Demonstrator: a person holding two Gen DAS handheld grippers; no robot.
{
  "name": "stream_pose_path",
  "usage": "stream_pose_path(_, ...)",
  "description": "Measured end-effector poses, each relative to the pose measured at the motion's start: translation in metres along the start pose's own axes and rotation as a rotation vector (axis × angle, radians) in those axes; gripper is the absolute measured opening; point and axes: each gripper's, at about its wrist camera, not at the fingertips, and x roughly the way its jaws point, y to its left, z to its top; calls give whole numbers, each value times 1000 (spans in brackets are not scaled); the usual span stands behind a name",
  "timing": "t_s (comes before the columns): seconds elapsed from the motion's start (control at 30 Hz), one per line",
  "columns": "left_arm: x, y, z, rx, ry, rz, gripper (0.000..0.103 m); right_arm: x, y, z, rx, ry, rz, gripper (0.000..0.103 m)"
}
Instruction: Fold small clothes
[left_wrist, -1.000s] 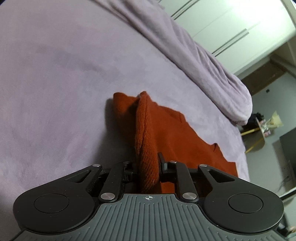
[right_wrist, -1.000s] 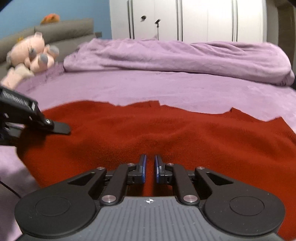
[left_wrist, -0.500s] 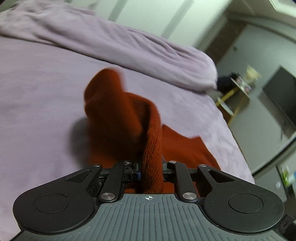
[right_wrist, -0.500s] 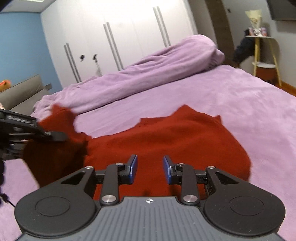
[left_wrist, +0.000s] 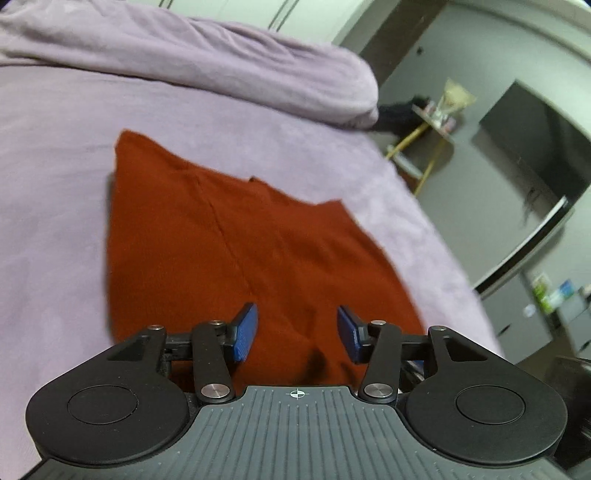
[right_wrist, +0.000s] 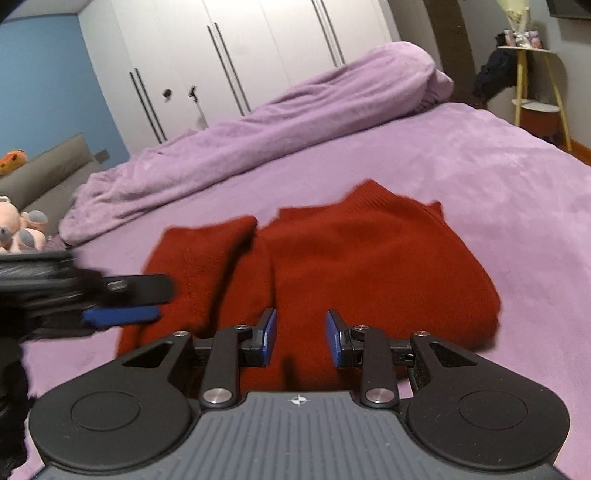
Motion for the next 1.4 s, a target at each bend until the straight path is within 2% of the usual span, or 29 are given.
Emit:
stream_pose_path(0.07, -23, 5, 2, -19, -57, 15, 53, 5, 10, 11, 0, -5, 40, 29)
stream_pose_path(0.17, -39, 22, 3, -60, -122, 113, 53, 19, 27, 17, -7, 21, 120, 28)
stream_pose_path(0.27, -31, 46, 3, -143, -79, 193, 50, 46, 37, 8, -45, 130, 126, 22)
stream_pose_path(0.33, -24, 55, 0, -173, -55, 201, 49, 64, 39, -7, -112, 224, 68, 21)
stream_pose_path(0.4, -13, 61, -6, -188, -16, 209, 49, 63, 36, -12, -152, 204, 82, 19)
stream_pose_path(0.47, -2, 65, -9, -204, 22, 207, 49, 58, 32, -4, -148, 225, 94, 19)
stream_pose_path(0.53, 4, 67, -12, -200, 35, 202, 53, 52, 21, 9, -87, 209, 135, 22)
stream_pose_path(0.63, 5, 68, -12, -186, 41, 216, 54, 54, -3, 32, 52, 176, 145, 41)
stream_pose_path(0.77, 6, 66, -9, -201, 47, 206, 54, 92, -25, 42, 203, 276, 207, 47)
stream_pose_path(0.83, 8, 65, -9, -191, 48, 210, 55, 110, -34, 41, 297, 325, 284, 48)
stream_pose_path(0.9, 5, 65, -12, -187, 51, 210, 55, 119, -38, 41, 370, 330, 338, 52)
stream_pose_path(1.0, 4, 67, -13, -188, 53, 208, 56, 128, -28, 42, 382, 335, 410, 52)
stream_pose_path(1.1, 6, 66, -12, -185, 54, 215, 58, 131, -9, 45, 291, 331, 388, 51)
stream_pose_path(1.17, 6, 65, -12, -180, 53, 223, 59, 131, 8, 48, 186, 312, 352, 39)
stream_pose_path(1.2, 7, 64, -12, -175, 52, 228, 60, 127, 18, 49, 118, 296, 323, 36)
stream_pose_path(1.3, 6, 61, -12, -170, 53, 255, 66, 115, 47, 50, -99, 227, 216, 16)
stream_pose_path(1.4, 2, 56, -10, -170, 54, 286, 69, 100, 75, 50, -326, 150, 110, 11)
